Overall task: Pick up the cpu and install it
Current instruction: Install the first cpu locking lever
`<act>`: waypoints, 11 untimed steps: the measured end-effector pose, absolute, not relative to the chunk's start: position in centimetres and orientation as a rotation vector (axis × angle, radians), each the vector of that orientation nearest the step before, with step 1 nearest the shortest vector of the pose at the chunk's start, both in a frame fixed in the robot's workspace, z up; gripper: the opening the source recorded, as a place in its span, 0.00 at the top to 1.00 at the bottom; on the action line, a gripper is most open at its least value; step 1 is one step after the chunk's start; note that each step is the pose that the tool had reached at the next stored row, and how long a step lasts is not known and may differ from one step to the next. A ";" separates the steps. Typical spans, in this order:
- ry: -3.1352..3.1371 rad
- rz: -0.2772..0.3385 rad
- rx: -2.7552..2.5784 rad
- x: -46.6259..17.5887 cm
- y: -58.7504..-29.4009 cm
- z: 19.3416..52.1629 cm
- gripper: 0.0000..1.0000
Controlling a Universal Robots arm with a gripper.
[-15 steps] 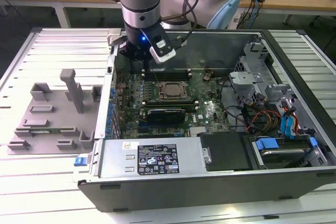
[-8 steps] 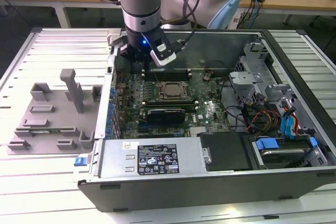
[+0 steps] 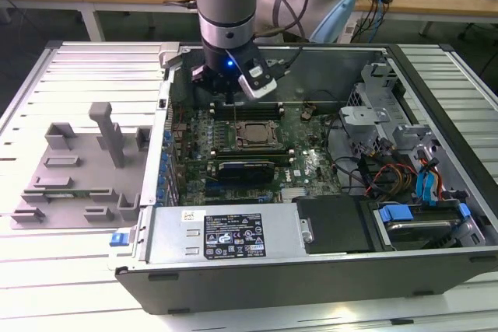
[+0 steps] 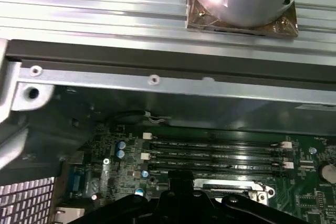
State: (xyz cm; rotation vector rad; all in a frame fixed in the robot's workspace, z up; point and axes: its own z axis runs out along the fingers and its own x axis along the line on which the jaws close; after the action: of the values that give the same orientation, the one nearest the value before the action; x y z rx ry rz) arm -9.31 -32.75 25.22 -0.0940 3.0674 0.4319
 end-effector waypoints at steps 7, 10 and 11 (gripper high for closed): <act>3.067 0.432 -0.094 -6.5 -32.9 25.1 0.89; 3.067 0.432 -0.094 -6.5 -32.9 25.1 0.89; 3.067 0.432 -0.094 -6.5 -32.9 25.0 0.89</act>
State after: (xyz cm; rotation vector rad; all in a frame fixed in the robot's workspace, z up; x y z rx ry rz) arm -6.46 -32.93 25.00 -0.0937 3.0674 0.4320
